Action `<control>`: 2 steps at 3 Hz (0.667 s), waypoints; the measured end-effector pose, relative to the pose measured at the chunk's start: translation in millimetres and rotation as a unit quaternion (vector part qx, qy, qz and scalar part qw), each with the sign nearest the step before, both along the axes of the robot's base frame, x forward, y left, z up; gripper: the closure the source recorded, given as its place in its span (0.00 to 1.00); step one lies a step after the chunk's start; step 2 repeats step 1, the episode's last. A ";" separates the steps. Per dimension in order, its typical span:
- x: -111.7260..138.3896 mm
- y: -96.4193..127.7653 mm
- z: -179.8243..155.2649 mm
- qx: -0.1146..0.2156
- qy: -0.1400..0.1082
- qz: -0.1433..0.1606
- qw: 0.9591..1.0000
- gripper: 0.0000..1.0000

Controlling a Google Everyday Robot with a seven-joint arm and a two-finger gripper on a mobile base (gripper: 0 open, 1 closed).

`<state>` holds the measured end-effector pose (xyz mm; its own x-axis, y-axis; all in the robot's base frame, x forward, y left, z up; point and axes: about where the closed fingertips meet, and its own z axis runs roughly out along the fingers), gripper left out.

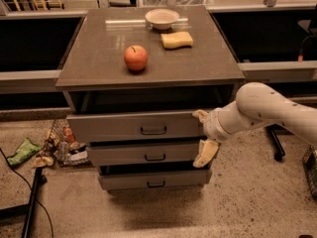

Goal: Close top drawer

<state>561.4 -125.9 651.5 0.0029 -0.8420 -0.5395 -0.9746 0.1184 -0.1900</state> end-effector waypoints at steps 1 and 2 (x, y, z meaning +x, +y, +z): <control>14.7 -7.0 -4.7 0.007 0.002 -0.006 1.000 0.00; 14.7 -7.0 -4.7 0.007 0.002 -0.006 1.000 0.00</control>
Offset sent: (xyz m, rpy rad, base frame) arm 0.0000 0.0000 0.0000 0.0000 0.0000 0.0000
